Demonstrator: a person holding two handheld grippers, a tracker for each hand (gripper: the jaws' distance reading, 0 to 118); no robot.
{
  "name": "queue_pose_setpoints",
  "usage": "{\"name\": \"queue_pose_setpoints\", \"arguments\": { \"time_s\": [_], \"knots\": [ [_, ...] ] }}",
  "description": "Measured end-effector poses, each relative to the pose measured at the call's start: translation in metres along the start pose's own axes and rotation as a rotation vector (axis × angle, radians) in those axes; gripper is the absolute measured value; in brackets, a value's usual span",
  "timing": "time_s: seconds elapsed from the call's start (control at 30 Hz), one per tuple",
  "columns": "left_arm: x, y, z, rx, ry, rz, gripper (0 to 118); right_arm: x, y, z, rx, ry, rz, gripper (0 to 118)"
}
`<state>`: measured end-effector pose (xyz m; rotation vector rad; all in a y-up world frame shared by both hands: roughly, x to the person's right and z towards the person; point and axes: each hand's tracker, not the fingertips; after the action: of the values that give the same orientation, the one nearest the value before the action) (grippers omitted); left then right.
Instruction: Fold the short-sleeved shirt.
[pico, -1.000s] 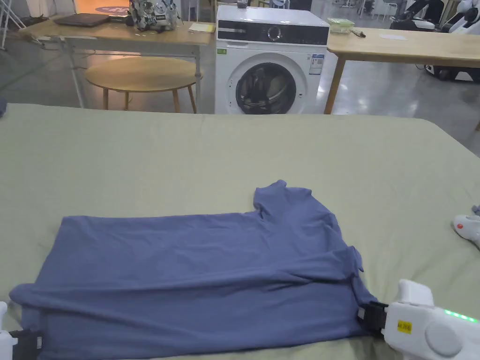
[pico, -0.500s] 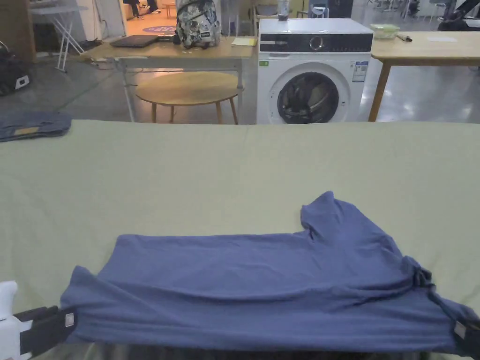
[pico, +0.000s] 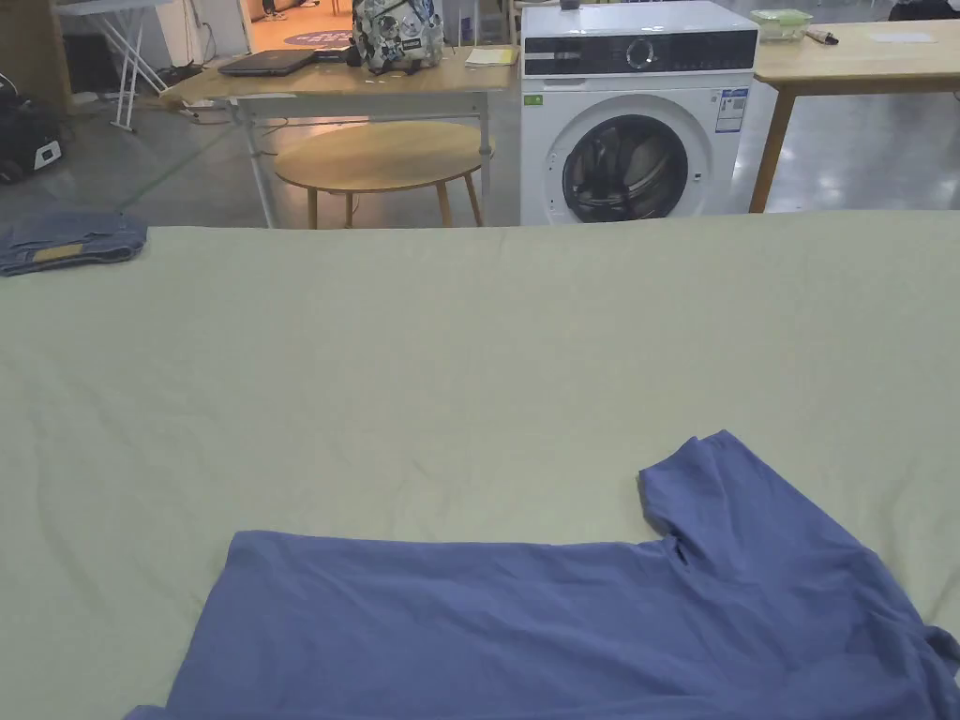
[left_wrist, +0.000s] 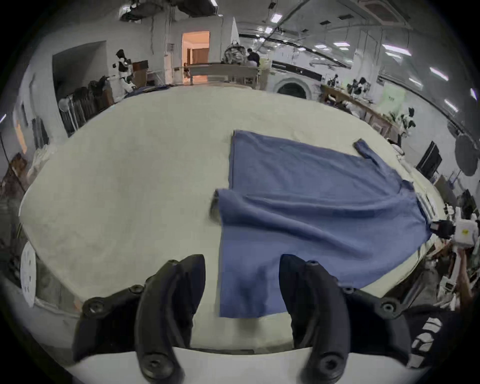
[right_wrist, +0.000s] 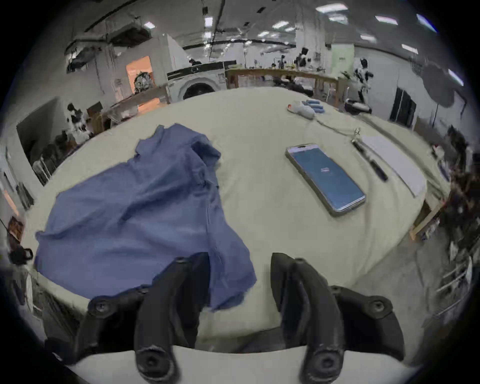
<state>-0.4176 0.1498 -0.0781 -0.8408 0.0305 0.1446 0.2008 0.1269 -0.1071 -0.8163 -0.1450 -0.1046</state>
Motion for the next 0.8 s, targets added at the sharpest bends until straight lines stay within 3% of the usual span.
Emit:
{"name": "queue_pose_setpoints", "arguments": {
  "time_s": [0.13,0.23,0.27,0.3,0.33,0.37,0.4,0.5,0.57,0.73,0.77,0.8],
  "knots": [
    [0.011,0.024,0.034,0.187,-0.090,0.038,59,-0.013,0.028,0.023,0.101,0.057,0.029,51],
    [0.032,0.051,0.062,0.322,-0.031,-0.011,55,-0.034,0.054,0.040,0.197,0.090,0.106,51],
    [0.038,0.059,0.070,0.362,-0.043,-0.030,42,-0.041,0.062,0.045,0.223,0.126,0.122,49],
    [0.046,0.066,0.078,0.402,-0.055,-0.045,6,-0.050,0.069,0.049,0.251,0.164,0.129,38],
    [0.051,0.071,0.084,0.435,-0.082,-0.053,0,-0.057,0.074,0.053,0.270,0.193,0.135,21],
    [0.057,0.074,0.090,0.465,-0.111,-0.056,0,-0.065,0.079,0.054,0.280,0.210,0.147,5],
    [0.061,0.076,0.093,0.498,-0.167,-0.066,0,-0.073,0.080,0.053,0.292,0.202,0.162,0],
    [0.076,0.074,0.088,0.523,-0.167,-0.093,0,-0.091,0.079,0.046,0.315,0.224,0.201,0],
    [0.079,0.073,0.078,0.434,-0.181,-0.101,0,-0.101,0.077,0.041,0.281,0.258,0.211,0],
    [0.069,0.084,0.053,0.372,-0.156,-0.095,0,-0.100,0.066,0.030,0.233,0.294,0.243,0],
    [0.061,0.091,0.043,0.340,-0.143,-0.101,16,-0.100,0.066,0.030,0.230,0.296,0.241,0],
    [0.054,0.105,0.033,0.328,-0.136,-0.101,43,-0.098,0.065,0.030,0.229,0.297,0.235,0]
  ]
}}
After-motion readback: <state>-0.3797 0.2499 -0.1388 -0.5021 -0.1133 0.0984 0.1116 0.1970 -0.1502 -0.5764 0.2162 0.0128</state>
